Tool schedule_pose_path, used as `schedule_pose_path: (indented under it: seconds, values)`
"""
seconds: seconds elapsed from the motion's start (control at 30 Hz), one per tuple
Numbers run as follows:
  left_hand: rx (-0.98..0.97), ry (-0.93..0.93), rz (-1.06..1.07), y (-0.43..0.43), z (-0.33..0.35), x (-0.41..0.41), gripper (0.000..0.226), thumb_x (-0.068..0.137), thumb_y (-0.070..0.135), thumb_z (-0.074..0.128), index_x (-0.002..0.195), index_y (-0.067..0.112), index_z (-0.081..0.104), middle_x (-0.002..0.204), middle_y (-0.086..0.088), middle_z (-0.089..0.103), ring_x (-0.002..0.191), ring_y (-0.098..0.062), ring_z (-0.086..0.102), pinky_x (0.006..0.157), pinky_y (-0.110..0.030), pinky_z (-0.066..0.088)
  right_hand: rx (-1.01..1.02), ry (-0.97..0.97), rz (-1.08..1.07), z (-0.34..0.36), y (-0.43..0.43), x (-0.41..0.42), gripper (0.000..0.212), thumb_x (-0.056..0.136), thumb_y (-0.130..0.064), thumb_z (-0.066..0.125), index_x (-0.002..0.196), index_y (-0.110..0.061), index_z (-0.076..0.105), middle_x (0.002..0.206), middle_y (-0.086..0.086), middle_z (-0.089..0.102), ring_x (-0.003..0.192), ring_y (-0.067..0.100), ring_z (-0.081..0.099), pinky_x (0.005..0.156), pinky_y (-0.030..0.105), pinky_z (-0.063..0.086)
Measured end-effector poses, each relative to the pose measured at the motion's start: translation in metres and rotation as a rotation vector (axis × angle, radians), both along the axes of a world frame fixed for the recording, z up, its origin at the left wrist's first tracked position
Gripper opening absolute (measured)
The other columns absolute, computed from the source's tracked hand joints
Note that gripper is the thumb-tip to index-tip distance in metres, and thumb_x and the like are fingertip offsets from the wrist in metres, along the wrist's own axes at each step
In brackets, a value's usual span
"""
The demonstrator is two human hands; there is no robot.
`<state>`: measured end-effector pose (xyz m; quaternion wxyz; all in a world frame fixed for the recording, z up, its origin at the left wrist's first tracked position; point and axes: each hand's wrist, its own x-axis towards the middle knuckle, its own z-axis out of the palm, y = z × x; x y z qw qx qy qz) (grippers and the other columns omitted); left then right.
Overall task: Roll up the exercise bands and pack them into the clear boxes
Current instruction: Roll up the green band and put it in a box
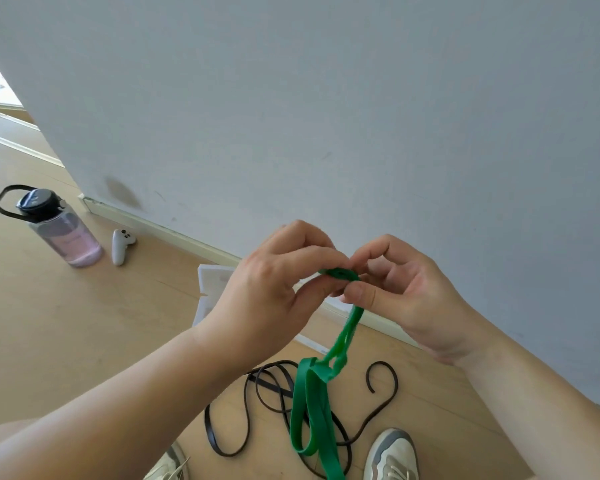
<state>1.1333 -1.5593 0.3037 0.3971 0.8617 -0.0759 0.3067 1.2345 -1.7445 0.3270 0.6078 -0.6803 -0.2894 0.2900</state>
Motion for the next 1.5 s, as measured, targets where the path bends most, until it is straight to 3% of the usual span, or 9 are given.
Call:
schedule_pose_path:
  seconds: [0.1, 0.33, 0.53, 0.63, 0.87, 1.0, 1.17, 1.27, 1.5]
  values:
    - [0.059, -0.090, 0.055, 0.001, -0.001, 0.001, 0.020, 0.090, 0.014, 0.079, 0.110, 0.014, 0.080, 0.096, 0.000, 0.069, 0.086, -0.024, 0.066, 0.070, -0.040, 0.054, 0.055, 0.013, -0.069, 0.001, 0.001, 0.001, 0.017, 0.076, -0.008, 0.077, 0.093, -0.008, 0.073, 0.094, 0.019, 0.077, 0.091, 0.036, 0.074, 0.093, 0.049, 0.060]
    - [0.180, -0.089, 0.031, 0.003, -0.006, 0.005, 0.024, 0.097, 0.000, 0.067, 0.120, 0.004, 0.074, 0.102, -0.004, 0.072, 0.087, -0.023, 0.065, 0.076, -0.033, 0.053, -0.003, -0.071, -0.114, 0.000, -0.001, 0.006, 0.016, 0.080, -0.019, 0.073, 0.093, -0.009, 0.071, 0.092, 0.016, 0.078, 0.082, 0.026, 0.071, 0.083, 0.037, 0.060]
    - [0.173, 0.012, 0.030, 0.000, -0.004, 0.006, 0.018, 0.098, 0.008, 0.066, 0.116, 0.008, 0.071, 0.097, 0.000, 0.066, 0.083, -0.017, 0.064, 0.074, -0.023, 0.051, -0.283, -0.379, -0.076, -0.004, -0.001, -0.002, 0.006, 0.104, -0.025, 0.054, 0.101, -0.030, 0.056, 0.090, -0.005, 0.077, 0.090, 0.016, 0.073, 0.085, 0.046, 0.059]
    - [0.102, 0.042, 0.018, -0.001, -0.005, 0.005, 0.018, 0.097, 0.013, 0.067, 0.115, 0.011, 0.072, 0.096, 0.002, 0.067, 0.081, -0.014, 0.065, 0.071, -0.028, 0.053, -0.298, -0.484, -0.096, -0.006, 0.002, -0.006, 0.011, 0.106, -0.032, 0.048, 0.098, -0.038, 0.052, 0.087, 0.003, 0.073, 0.086, 0.033, 0.069, 0.075, 0.058, 0.055]
    - [0.191, -0.057, 0.132, 0.006, -0.001, 0.008, 0.011, 0.096, 0.001, 0.066, 0.106, 0.004, 0.071, 0.092, -0.001, 0.066, 0.079, -0.018, 0.061, 0.069, -0.030, 0.051, -0.119, -0.212, -0.092, -0.002, 0.009, -0.008, 0.001, 0.098, -0.030, 0.068, 0.098, -0.030, 0.067, 0.099, 0.021, 0.072, 0.097, 0.046, 0.066, 0.090, 0.063, 0.054]
    - [0.186, -0.147, 0.177, 0.006, 0.001, 0.007, 0.009, 0.096, 0.002, 0.064, 0.103, 0.001, 0.070, 0.088, -0.005, 0.063, 0.075, -0.022, 0.060, 0.065, -0.033, 0.051, -0.024, -0.146, -0.160, 0.002, 0.013, -0.008, 0.014, 0.088, -0.007, 0.076, 0.096, -0.018, 0.072, 0.098, 0.010, 0.078, 0.096, 0.030, 0.074, 0.091, 0.047, 0.061]
    - [0.134, -0.213, 0.187, 0.001, 0.001, 0.006, 0.006, 0.096, 0.007, 0.068, 0.101, 0.008, 0.067, 0.082, -0.007, 0.062, 0.068, -0.025, 0.060, 0.058, -0.038, 0.050, 0.032, -0.155, -0.328, 0.011, 0.022, -0.017, 0.006, 0.092, -0.013, 0.072, 0.096, -0.017, 0.069, 0.083, 0.006, 0.079, 0.080, 0.020, 0.078, 0.075, 0.029, 0.063]
    - [0.077, -0.231, 0.182, 0.001, -0.001, 0.009, 0.018, 0.094, 0.006, 0.071, 0.104, 0.018, 0.062, 0.083, -0.006, 0.064, 0.067, -0.026, 0.063, 0.055, -0.041, 0.051, 0.077, -0.051, -0.387, 0.017, 0.027, -0.022, 0.005, 0.093, -0.012, 0.072, 0.095, -0.011, 0.069, 0.080, 0.010, 0.079, 0.076, 0.026, 0.079, 0.076, 0.035, 0.064]
    - [-0.002, -0.225, 0.158, 0.003, -0.002, 0.005, 0.010, 0.085, 0.001, 0.083, 0.084, 0.002, 0.073, 0.079, -0.007, 0.065, 0.064, -0.028, 0.066, 0.052, -0.040, 0.053, 0.149, 0.064, -0.383, 0.016, 0.034, -0.025, 0.006, 0.091, -0.005, 0.070, 0.090, -0.011, 0.072, 0.088, 0.011, 0.080, 0.083, 0.028, 0.079, 0.083, 0.038, 0.063]
